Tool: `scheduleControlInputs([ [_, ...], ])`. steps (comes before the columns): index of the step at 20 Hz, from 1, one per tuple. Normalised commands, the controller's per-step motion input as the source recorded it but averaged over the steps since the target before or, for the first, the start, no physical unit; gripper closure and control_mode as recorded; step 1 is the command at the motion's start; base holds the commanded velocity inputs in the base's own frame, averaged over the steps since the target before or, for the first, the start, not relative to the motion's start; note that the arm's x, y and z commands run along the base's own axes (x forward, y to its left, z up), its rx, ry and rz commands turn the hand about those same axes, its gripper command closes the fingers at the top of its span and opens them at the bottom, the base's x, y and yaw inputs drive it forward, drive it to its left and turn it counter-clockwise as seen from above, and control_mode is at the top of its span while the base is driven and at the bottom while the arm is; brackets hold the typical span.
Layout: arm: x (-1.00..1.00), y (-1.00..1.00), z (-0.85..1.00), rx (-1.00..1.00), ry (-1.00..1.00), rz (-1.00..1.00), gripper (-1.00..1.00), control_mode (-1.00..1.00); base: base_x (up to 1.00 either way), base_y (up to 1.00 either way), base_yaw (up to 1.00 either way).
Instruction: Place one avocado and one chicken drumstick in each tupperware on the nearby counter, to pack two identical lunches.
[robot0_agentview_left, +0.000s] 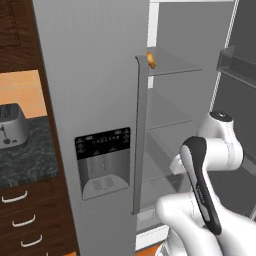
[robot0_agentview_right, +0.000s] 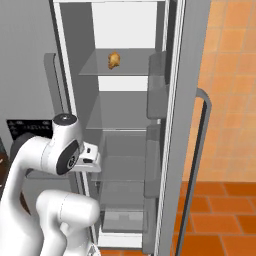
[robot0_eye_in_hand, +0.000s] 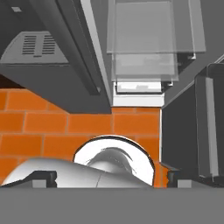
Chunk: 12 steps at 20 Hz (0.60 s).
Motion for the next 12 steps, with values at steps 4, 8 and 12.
scheduleControlInputs([
  [4, -0.07, 0.08, 0.29, -0.02, -0.68, 0.16, -1.0, -1.0, 0.0, 0.0, 0.0],
  [8, 0.2, 0.09, 0.81, -0.01, -0.46, 0.12, -1.0, -1.0, 0.0, 0.0, 0.0],
  [12, 0.22, 0.1, 1.0, 0.0, -0.31, 0.09, -1.0, -1.0, 0.0, 0.0, 0.0],
])
